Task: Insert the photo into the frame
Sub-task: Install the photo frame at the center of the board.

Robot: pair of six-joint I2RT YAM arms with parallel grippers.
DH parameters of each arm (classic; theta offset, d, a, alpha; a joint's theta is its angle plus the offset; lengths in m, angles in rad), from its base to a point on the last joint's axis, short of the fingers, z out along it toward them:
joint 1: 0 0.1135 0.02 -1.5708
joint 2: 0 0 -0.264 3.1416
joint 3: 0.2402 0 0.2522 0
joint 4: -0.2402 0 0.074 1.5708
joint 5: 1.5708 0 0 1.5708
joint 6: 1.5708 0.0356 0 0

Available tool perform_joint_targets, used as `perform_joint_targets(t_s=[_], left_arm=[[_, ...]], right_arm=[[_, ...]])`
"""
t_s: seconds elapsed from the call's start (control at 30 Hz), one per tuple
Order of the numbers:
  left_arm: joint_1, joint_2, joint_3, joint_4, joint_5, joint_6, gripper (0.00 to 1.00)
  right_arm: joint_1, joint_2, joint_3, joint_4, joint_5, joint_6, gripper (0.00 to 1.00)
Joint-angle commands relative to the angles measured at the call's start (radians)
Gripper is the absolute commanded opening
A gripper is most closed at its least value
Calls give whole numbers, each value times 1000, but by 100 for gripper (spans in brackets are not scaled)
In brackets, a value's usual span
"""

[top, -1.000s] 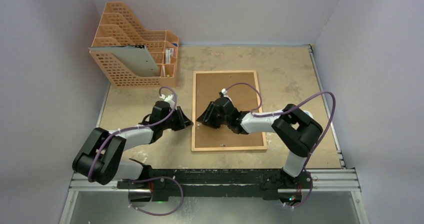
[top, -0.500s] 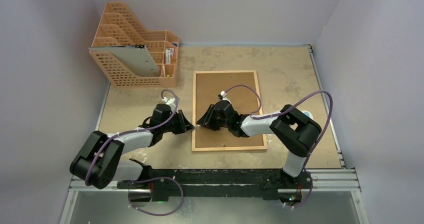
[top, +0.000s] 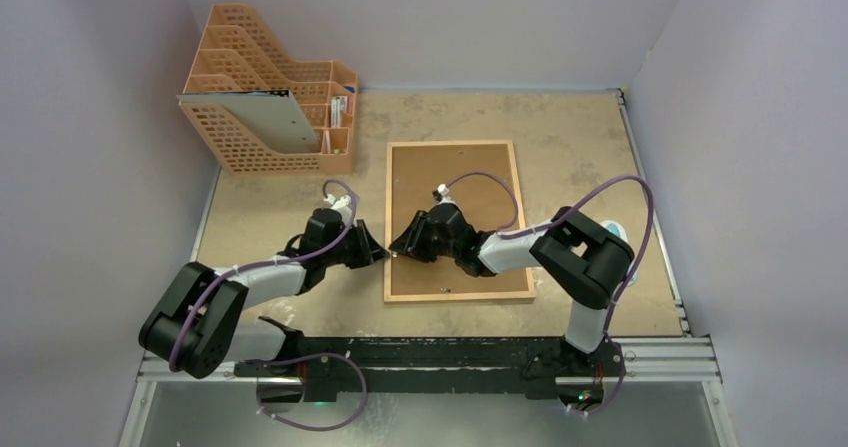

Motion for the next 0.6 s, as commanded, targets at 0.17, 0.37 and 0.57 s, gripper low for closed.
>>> perform_joint_targets(t_s=[0.17, 0.37, 0.57], left_arm=[[-24, 3, -52, -74, 8, 22, 0], [-24, -7, -61, -73, 12, 11, 0], [-23, -10, -64, -69, 28, -14, 0]], right_arm=[[8, 58, -66, 164, -45, 68, 34], [8, 54, -108, 253, -33, 96, 35], [13, 101, -133, 370, -63, 150, 38]])
